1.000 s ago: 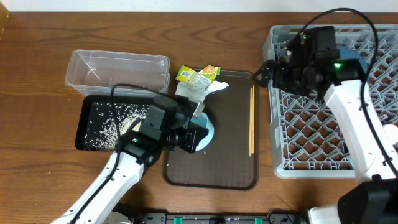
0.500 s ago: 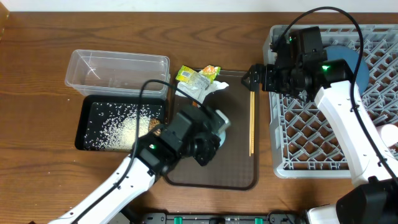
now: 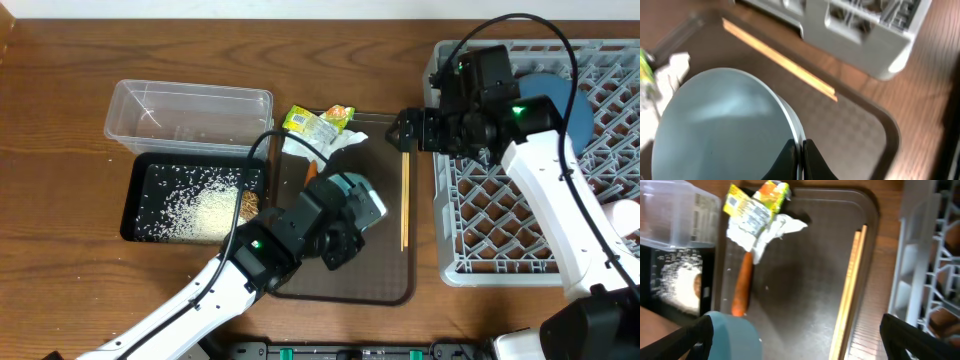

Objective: Sort waste into correct bins and load items into the dishwasher rack
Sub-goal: 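Raise the bowl toward the rack and pass it to the right gripper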

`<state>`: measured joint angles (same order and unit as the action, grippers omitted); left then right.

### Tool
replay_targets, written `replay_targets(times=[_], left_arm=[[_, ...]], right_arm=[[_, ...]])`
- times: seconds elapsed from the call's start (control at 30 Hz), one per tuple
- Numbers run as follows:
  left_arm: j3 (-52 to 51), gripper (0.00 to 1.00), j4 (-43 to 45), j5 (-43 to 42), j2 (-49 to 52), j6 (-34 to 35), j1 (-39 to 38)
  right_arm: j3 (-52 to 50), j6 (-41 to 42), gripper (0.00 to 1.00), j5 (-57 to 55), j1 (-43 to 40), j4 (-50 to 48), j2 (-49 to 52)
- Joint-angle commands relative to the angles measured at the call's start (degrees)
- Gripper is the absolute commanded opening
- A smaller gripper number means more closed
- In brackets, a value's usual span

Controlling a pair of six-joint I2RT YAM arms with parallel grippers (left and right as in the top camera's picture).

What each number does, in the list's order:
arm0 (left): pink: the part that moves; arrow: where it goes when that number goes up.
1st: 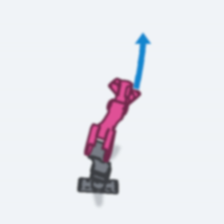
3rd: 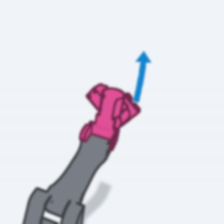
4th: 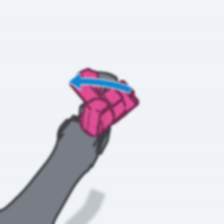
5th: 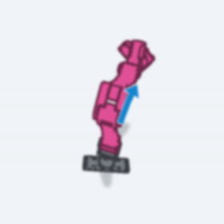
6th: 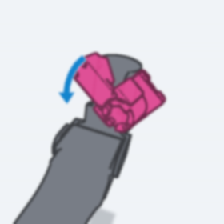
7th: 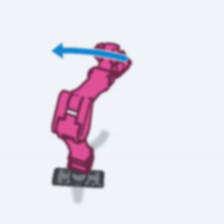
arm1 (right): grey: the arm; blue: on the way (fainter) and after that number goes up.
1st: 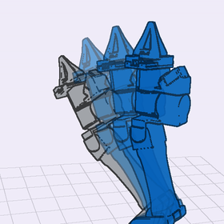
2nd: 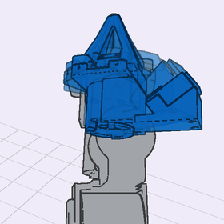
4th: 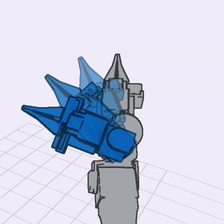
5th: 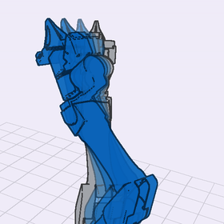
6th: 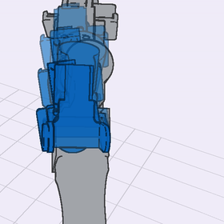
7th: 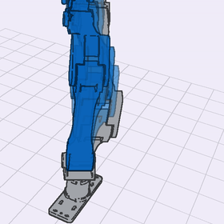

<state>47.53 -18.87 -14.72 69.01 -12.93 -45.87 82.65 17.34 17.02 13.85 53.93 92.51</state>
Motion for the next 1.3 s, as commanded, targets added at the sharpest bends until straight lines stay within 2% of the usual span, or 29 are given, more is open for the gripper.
replay_targets(times=[0.0,0.2,0.33,0.57,0.7,0.9,1.0,1.27], left_arm=[[2.1,0.06,3.2,0.8,0.2,2.3,0.5],[3.5,0.06,13.9,-6.9,0.7,9.7,6.1],[5.5,0.06,25.1,-17.9,4.2,20.2,10.4],[12.7,0.06,51.1,-32.0,18.6,41.3,11.5],[20.9,0.06,61.1,-38.5,28.7,50.9,11.5],[30.3,0.06,72.6,-38.6,40.7,66.4,10.8],[33.1,0.06,75.5,-38.1,45.6,74.2,9.5],[33.4,0.06,82.3,-30.9,53.1,86.0,4.5]], right_arm=[[0.1,3.6,0.99,-7.0,-0.5,0.2,-0.4],[0.8,4.3,0.99,-6.0,-7.5,0.7,-4.3],[0.8,4.3,0.99,-6.0,-13.7,0.8,-10.4],[0.8,4.3,0.99,-6.1,-21.9,4.5,-17.7],[0.8,4.3,0.99,-6.1,-24.0,7.5,-18.4],[0.8,4.0,0.99,-7.2,-25.3,9.8,-18.1],[0.8,4.0,0.99,-8.7,-26.0,9.8,-18.1],[0.8,4.1,0.99,-9.8,-26.3,10.5,-18.1]])
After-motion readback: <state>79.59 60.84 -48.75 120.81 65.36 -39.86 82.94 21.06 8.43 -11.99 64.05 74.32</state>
